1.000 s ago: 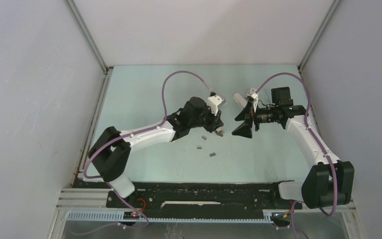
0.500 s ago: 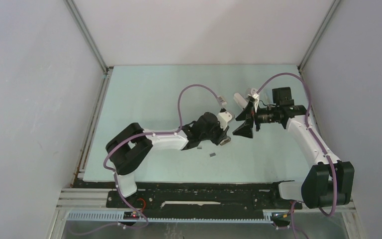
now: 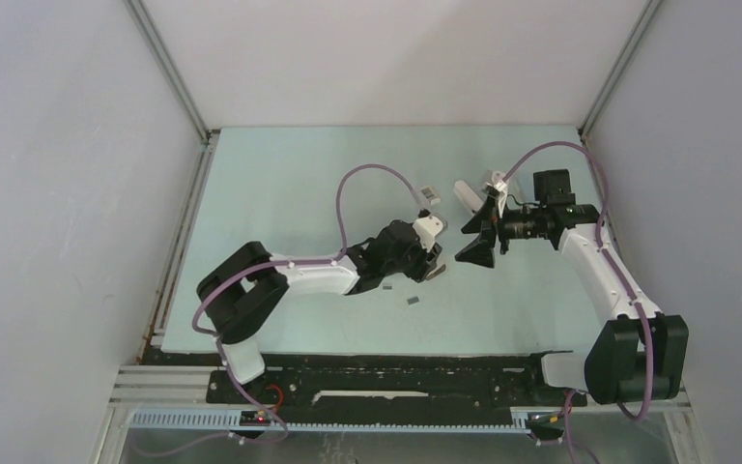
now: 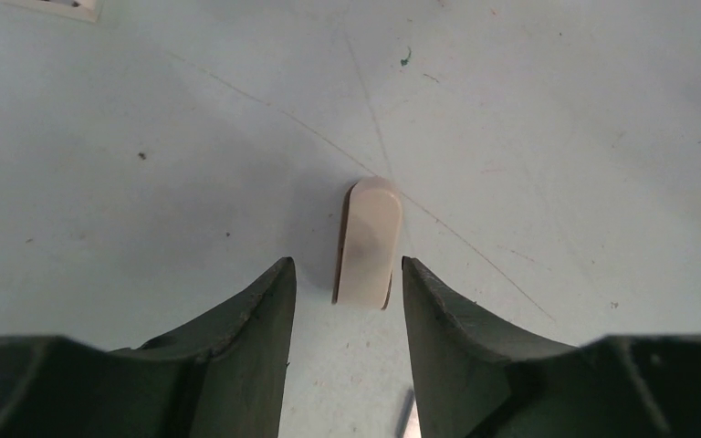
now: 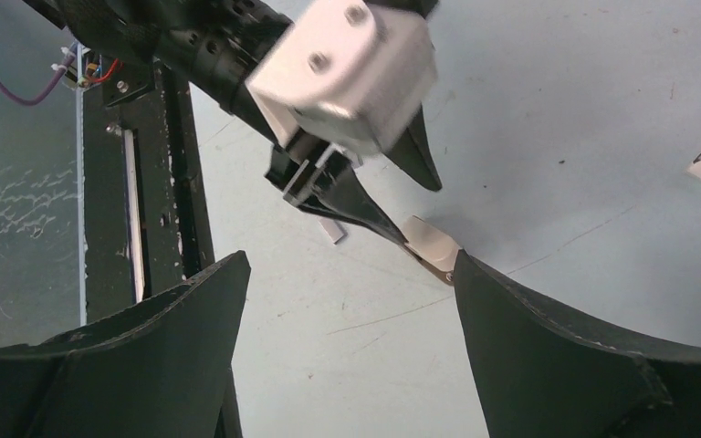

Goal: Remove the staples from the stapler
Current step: Place the stapler at the center of the board, then pick up the stapler from the center of the board.

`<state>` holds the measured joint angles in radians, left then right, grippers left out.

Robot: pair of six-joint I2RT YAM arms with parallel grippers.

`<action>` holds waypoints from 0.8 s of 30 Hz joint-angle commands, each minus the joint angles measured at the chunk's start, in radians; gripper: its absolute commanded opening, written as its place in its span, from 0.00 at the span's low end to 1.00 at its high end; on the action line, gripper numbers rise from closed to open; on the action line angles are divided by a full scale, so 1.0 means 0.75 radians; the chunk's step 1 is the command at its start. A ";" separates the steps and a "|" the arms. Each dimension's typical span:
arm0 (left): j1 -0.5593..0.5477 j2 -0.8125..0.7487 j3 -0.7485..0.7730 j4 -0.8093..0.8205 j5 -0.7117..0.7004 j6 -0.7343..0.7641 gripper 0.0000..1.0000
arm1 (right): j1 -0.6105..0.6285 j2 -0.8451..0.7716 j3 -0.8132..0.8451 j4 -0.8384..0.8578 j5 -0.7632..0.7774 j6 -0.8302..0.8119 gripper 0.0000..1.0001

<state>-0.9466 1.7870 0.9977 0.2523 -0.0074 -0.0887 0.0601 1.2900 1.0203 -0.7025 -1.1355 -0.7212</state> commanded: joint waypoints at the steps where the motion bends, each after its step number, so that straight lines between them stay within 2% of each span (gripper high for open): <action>1: -0.002 -0.193 -0.093 0.062 -0.087 -0.011 0.53 | -0.020 -0.045 0.053 -0.040 -0.030 -0.069 0.92; 5: -0.006 -0.377 -0.240 0.118 -0.199 -0.036 0.57 | -0.023 -0.059 0.053 -0.089 -0.021 -0.156 0.92; 10: -0.007 -0.627 -0.469 0.195 -0.303 -0.077 0.63 | -0.001 -0.097 0.052 -0.224 -0.033 -0.395 0.92; 13: -0.006 -0.766 -0.588 0.218 -0.350 -0.095 0.71 | 0.046 -0.124 0.052 -0.262 0.012 -0.493 0.94; 18: -0.002 -0.975 -0.788 0.319 -0.426 -0.192 0.98 | 0.189 -0.156 0.052 -0.381 0.079 -0.850 1.00; 24: 0.024 -1.176 -0.951 0.319 -0.444 -0.314 1.00 | 0.457 -0.103 0.141 -0.358 0.386 -0.932 1.00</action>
<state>-0.9421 0.9943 0.3538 0.4419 -0.2970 -0.2432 0.2985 1.1950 1.0351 -0.9558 -1.0027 -1.3087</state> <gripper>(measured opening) 0.996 0.994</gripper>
